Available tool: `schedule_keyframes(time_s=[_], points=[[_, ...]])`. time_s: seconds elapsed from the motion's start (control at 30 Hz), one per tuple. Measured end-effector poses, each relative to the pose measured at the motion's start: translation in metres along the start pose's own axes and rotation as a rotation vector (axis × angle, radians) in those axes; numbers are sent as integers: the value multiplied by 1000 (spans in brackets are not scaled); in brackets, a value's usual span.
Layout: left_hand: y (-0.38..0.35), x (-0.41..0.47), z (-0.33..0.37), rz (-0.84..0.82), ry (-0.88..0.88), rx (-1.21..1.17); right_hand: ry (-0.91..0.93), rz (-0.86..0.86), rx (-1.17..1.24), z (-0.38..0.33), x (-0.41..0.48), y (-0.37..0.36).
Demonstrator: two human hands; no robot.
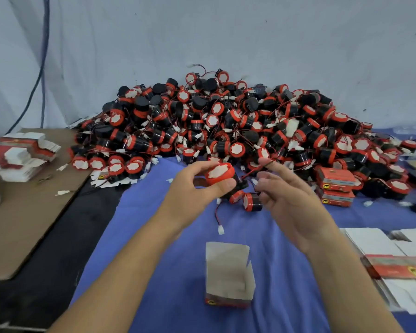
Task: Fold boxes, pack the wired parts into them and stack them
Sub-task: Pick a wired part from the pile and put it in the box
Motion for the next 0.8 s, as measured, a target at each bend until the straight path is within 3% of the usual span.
schedule_keyframes(time_s=[0.1, 0.23, 0.33, 0.4, 0.57, 0.67, 0.8], points=[[3, -32, 12, -18, -82, 101, 116, 66, -60, -23, -35, -3], [-2, -83, 3, -48, -192, 369, 330, 96, -496, -34, -73, -6], [-8, -112, -14, 2, -293, 667, 287, -8, -1015, -20, -88, -8], [-12, -122, -23, 20, -320, 780, 166, -88, -1200, -10, -94, -8], [-19, -136, -34, 55, -368, 890, 16, 6, -1358, -9, -100, -4], [-25, -137, -38, 49, -377, 934, -42, 26, -1323, -6, -101, -4], [-32, -139, -47, 48, -351, 964, 114, 64, -1190, 2, -99, -12]])
Point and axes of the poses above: each hand's wrist, its own x-axis towards the middle knuckle, its own y-axis out of the back of the hand, z = x × y, the point moved 5 cm from there along x, towards the middle knuckle, and after that the axes turned 3 degrees about z, right-handed, at the moved point
